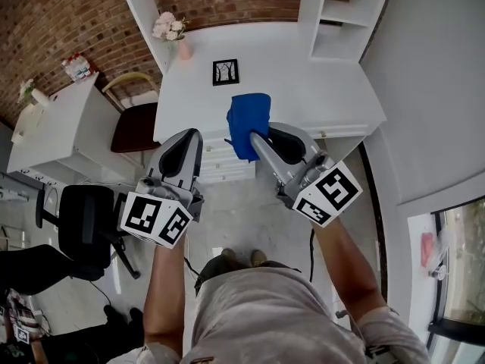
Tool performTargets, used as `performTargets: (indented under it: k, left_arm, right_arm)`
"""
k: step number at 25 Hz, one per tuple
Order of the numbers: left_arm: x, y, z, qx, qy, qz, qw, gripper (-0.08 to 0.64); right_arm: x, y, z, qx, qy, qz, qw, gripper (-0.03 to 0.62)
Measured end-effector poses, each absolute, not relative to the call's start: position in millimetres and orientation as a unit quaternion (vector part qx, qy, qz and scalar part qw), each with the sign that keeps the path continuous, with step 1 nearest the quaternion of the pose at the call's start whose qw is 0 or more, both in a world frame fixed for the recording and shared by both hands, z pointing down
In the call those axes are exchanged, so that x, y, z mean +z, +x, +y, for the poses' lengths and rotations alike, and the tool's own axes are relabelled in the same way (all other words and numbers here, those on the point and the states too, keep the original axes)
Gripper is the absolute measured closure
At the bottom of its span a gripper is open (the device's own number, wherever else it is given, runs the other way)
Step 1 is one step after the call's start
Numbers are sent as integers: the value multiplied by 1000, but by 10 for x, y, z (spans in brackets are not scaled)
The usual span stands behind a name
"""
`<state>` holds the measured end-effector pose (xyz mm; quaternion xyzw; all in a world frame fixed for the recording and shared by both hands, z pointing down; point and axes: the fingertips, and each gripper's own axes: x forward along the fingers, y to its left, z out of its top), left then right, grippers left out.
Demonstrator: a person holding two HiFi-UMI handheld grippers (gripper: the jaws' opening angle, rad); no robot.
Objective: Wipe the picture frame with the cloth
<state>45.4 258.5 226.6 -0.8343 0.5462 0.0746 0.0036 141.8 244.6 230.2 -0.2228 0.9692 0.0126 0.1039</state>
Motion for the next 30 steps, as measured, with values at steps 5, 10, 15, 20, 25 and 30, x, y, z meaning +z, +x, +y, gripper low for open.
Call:
performTargets:
  k: [5, 10, 15, 20, 25, 30]
  left_arm:
    - [2307, 463, 2444, 71, -834, 548, 1, 560]
    - [2330, 343, 2163, 73, -833, 548, 6, 560]
    - [2334, 144, 1770, 78, -835, 544, 12, 560]
    - [2394, -153, 1261, 77, -841, 536, 8, 560]
    - [2533, -524, 716, 70, -847, 526, -6, 560]
    - [2726, -818, 190, 64, -855, 513, -24, 560]
  right_arm:
    - [2345, 1450, 2334, 14, -223, 969, 102, 548]
    - [2372, 1393, 2069, 16, -230, 968, 103, 548]
    - [2370, 1225, 1702, 23, -240, 966, 95, 548]
    - [2411, 918, 1219, 25, -254, 963, 82, 548]
    - [2486, 603, 721, 23, -276, 959, 66, 547]
    - [2580, 334, 257, 22, -297, 953, 46, 547]
